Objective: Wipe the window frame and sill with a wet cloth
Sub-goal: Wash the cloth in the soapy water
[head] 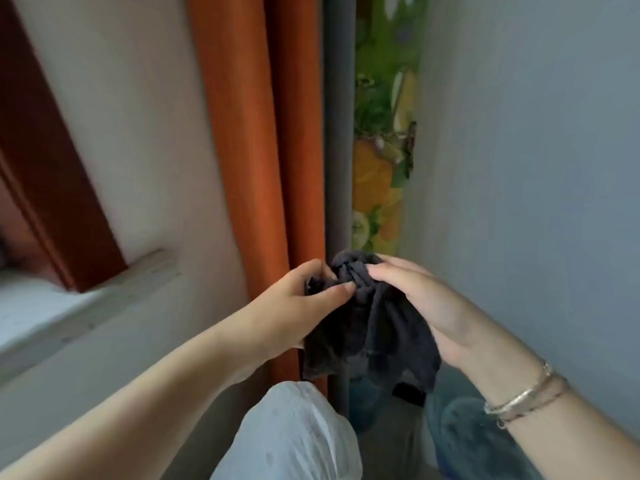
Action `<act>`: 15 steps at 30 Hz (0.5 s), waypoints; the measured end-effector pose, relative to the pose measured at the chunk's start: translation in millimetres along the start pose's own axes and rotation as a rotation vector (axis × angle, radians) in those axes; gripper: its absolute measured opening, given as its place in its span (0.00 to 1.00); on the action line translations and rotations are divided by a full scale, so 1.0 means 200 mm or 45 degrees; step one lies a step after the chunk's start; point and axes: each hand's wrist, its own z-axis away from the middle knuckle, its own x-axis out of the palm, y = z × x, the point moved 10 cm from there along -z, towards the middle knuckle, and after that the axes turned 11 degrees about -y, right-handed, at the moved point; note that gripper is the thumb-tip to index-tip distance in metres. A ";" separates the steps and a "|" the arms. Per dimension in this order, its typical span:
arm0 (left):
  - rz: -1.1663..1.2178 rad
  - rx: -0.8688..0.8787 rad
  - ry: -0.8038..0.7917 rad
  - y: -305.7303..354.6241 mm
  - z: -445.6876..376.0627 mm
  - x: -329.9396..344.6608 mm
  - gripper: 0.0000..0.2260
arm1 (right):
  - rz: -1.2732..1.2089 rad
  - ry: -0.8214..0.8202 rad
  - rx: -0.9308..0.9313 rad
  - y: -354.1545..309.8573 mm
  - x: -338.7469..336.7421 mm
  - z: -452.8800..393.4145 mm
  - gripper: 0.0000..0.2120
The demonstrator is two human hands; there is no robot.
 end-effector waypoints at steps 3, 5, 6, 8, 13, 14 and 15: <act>0.050 -0.116 -0.193 -0.16 -0.30 0.42 0.08 | -0.059 0.183 0.131 0.24 -0.49 0.18 0.13; 0.050 -0.188 -0.301 -0.30 -0.50 0.66 0.07 | -0.099 0.315 0.247 0.41 -0.78 0.28 0.09; 0.048 -0.221 -0.330 -0.37 -0.57 0.74 0.07 | -0.099 0.370 0.300 0.48 -0.90 0.31 0.09; 0.049 -0.292 -0.335 -0.54 -0.74 0.87 0.08 | -0.107 0.505 0.419 0.64 -1.14 0.37 0.09; 0.058 -0.521 -0.308 -1.06 -1.09 1.11 0.10 | -0.083 0.720 0.693 1.13 -1.62 0.41 0.13; 0.049 -0.559 -0.298 -1.17 -1.13 1.14 0.10 | -0.094 0.775 0.708 1.23 -1.69 0.40 0.08; 0.042 -0.585 -0.283 -1.28 -1.18 1.17 0.09 | -0.089 0.835 0.705 1.33 -1.76 0.39 0.05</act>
